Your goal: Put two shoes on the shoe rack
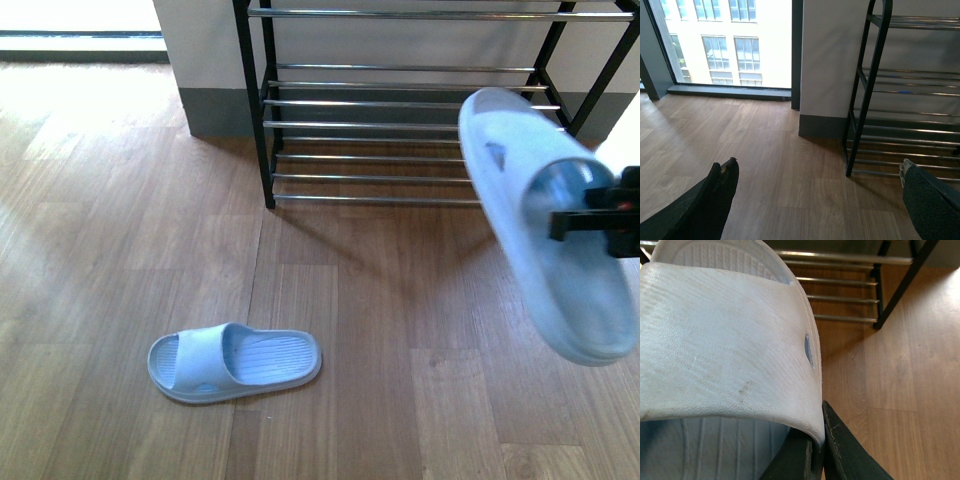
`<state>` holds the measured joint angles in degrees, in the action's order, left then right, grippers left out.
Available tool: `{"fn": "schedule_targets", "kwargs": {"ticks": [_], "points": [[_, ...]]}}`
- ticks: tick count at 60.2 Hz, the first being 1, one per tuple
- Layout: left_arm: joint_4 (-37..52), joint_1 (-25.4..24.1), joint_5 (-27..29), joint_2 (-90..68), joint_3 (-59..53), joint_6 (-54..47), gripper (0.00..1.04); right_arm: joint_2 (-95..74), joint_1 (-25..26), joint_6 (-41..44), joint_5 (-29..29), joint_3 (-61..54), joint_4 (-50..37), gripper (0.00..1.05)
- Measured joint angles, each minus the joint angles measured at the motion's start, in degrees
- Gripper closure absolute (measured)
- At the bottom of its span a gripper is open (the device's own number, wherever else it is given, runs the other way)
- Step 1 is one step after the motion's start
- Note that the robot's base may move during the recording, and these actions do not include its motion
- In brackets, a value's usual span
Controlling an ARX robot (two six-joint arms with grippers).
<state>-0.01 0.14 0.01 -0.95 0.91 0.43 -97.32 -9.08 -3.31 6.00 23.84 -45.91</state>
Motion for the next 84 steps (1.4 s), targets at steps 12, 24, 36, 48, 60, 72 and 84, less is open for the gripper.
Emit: {"fn": "schedule_targets", "kwargs": {"ticks": [12,24,36,48,60,72,84], "points": [[0.0,0.0,0.0,0.0,0.0,0.0,0.09,22.1,4.0,-0.6,-4.0,-8.0,10.3,1.03],[0.0,0.0,0.0,0.0,0.0,0.0,0.09,36.5,7.7,-0.6,-9.8,-12.0,18.3,1.03],[0.0,0.0,0.0,0.0,0.0,0.0,0.09,37.9,8.1,-0.6,-10.2,-12.2,18.6,1.03],[0.0,0.0,0.0,0.0,0.0,0.0,0.09,38.0,8.1,-0.6,-10.2,-12.2,18.6,1.03],[0.0,0.0,0.0,0.0,0.0,0.0,0.09,38.0,8.1,-0.6,-10.2,-12.2,18.6,1.03],[0.0,0.0,0.0,0.0,0.0,0.0,0.09,38.0,8.1,-0.6,-10.2,-12.2,18.6,1.03],[0.0,0.0,0.1,0.0,0.0,0.0,0.09,38.1,8.1,-0.6,-10.3,-12.2,18.6,1.03]]}}
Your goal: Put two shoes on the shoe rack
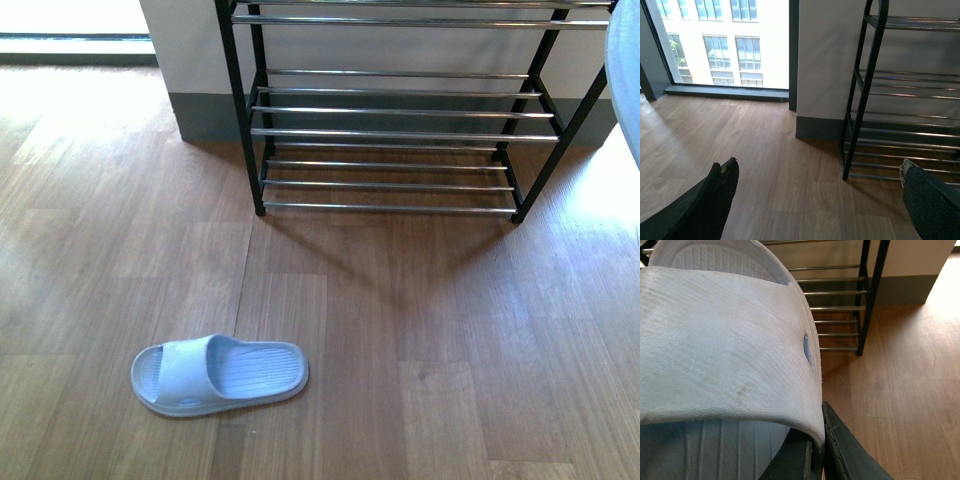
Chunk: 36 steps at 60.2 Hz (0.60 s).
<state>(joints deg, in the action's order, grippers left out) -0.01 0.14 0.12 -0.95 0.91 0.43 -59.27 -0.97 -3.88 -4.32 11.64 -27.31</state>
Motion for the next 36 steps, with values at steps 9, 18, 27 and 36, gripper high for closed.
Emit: {"fn": "schedule_targets", "kwargs": {"ticks": [9,18,27,36], "points": [[0.0,0.0,-0.2,0.0,0.0,0.0,0.09,0.0,0.0,0.0,0.0,0.0,0.0,1.03],[0.0,0.0,-0.1,0.0,0.0,0.0,0.09,-0.1,0.2,0.0,0.2,0.0,0.0,1.03],[0.0,0.0,-0.1,0.0,0.0,0.0,0.09,0.0,0.2,0.0,0.0,0.0,0.0,1.03],[-0.1,0.0,0.3,0.0,0.0,0.2,0.09,0.0,0.2,0.0,0.0,0.0,0.0,1.03]]}}
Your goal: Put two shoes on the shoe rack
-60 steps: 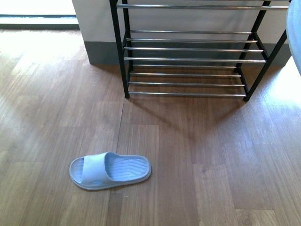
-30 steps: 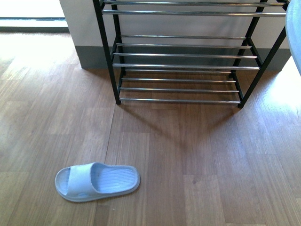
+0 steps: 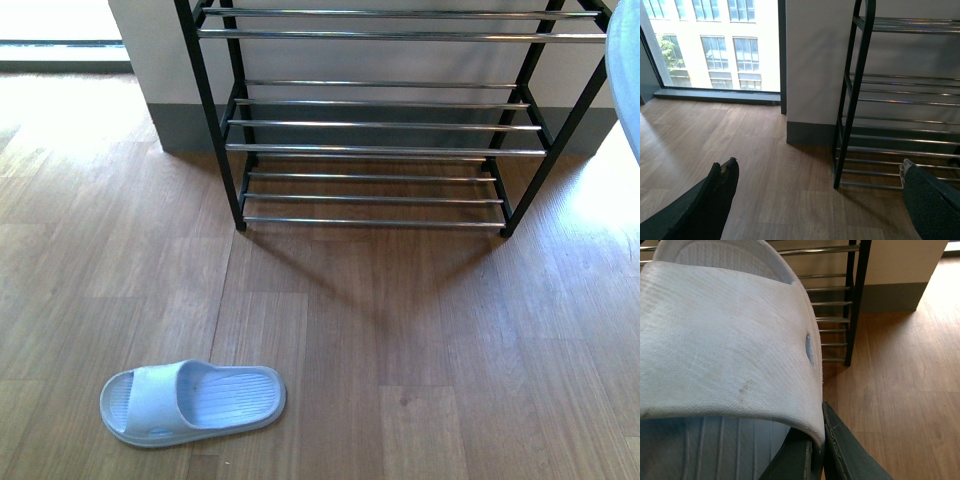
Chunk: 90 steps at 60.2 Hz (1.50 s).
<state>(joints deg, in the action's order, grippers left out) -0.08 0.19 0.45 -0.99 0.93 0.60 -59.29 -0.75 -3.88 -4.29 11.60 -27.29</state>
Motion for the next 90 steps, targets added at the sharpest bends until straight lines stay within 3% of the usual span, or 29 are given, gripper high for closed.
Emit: {"fn": "schedule_targets", "kwargs": {"ticks": [1,4,9,14,25,41,64,90], "points": [[-0.5,0.4,1.2,-0.4,0.1,0.5,0.09,0.0,0.0,0.0,0.0,0.0,0.0,1.03],[-6.3,4.2,11.8,-5.0,2.4,5.4,0.09,0.0,0.0,0.0,0.0,0.0,0.0,1.03],[-4.3,8.8,27.1,-18.1,4.8,15.6,0.09,0.0,0.0,0.0,0.1,0.0,0.0,1.03],[3.8,10.9,32.6,-33.0,5.8,26.8,0.09,0.0,0.0,0.0,0.0,0.0,0.0,1.03],[21.9,14.2,29.9,-69.5,11.3,44.9,0.09,0.0,0.0,0.0,0.0,0.0,0.0,1.03],[32.0,19.5,24.3,-114.5,22.3,63.9,0.09,0.0,0.0,0.0,0.0,0.0,0.0,1.03],[30.9,21.2,17.2,-140.9,38.4,78.5,0.09,0.0,0.0,0.0,0.0,0.0,0.0,1.03],[24.1,22.8,12.7,-155.1,54.0,79.0,0.09,0.0,0.0,0.0,0.0,0.0,0.0,1.03]]}}
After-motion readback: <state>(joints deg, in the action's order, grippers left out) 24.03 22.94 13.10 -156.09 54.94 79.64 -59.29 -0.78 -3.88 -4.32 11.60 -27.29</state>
